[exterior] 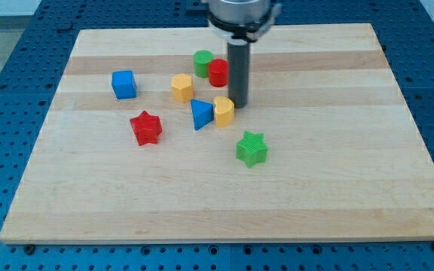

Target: Point at bottom of the green star

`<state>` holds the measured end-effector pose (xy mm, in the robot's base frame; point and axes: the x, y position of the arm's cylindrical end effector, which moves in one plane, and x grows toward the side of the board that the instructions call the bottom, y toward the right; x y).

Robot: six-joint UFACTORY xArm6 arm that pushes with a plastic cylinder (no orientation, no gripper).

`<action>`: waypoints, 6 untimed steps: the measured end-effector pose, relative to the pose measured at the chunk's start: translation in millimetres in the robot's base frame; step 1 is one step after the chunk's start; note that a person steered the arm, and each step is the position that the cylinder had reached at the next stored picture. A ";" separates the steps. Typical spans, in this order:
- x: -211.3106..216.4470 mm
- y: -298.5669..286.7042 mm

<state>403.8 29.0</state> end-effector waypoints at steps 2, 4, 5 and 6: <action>58.4 28.1; 86.8 66.6; 119.7 72.3; 148.1 68.7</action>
